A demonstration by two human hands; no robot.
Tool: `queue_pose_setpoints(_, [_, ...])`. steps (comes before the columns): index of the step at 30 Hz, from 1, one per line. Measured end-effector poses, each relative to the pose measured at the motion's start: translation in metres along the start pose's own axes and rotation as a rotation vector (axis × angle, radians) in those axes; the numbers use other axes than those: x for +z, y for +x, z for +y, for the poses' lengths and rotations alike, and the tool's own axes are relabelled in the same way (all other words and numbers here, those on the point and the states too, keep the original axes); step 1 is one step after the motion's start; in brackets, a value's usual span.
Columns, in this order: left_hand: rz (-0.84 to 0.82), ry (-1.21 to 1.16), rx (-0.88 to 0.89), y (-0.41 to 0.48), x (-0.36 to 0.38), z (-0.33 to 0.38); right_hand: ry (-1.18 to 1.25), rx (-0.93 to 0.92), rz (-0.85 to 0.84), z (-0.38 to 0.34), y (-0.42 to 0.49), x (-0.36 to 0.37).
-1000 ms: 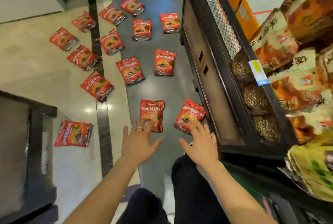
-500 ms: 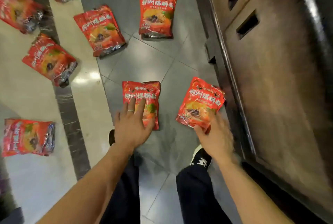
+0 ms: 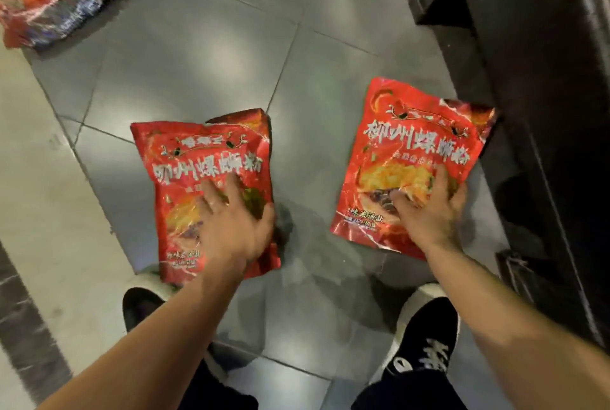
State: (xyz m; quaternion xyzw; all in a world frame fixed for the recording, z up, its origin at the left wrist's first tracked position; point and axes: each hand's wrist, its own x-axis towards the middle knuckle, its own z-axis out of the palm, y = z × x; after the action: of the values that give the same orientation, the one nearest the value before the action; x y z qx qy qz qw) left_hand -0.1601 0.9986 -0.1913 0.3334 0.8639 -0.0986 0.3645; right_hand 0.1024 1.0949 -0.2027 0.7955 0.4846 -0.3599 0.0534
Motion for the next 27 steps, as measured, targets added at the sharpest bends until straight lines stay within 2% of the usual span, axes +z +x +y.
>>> queue_pose_setpoints(4, [0.022,0.011,0.221,-0.003,0.013,0.024,-0.058,-0.21,-0.003,0.001,0.001,0.008])
queue_pose_setpoints(6, [0.071,-0.03,0.309,0.001,0.01,0.029,0.047,-0.234,0.031,0.001,-0.001,0.008])
queue_pose_setpoints(8, [0.227,-0.103,0.275,0.011,0.006,0.027,0.225,-0.141,0.083,-0.002,0.0,0.004])
queue_pose_setpoints(10, [0.287,-0.188,0.124,0.026,0.001,0.014,0.339,-0.003,0.066,-0.01,0.005,0.001])
queue_pose_setpoints(13, [0.16,-0.394,-0.085,0.047,-0.004,-0.002,0.354,0.072,0.045,-0.019,0.017,0.002])
queue_pose_setpoints(16, [0.082,-0.533,-0.133,0.053,-0.006,-0.001,0.396,0.141,0.032,-0.029,0.02,0.008])
queue_pose_setpoints(19, [-0.072,-0.742,-0.222,0.054,-0.011,0.002,0.553,0.208,-0.093,-0.031,0.015,0.011])
queue_pose_setpoints(23, [-0.343,-0.922,-0.198,0.048,-0.023,-0.011,0.654,0.194,-0.282,-0.032,0.003,0.005])
queue_pose_setpoints(27, [-0.38,-0.969,-0.163,0.029,-0.051,-0.029,0.606,0.125,-0.35,-0.046,-0.019,-0.018])
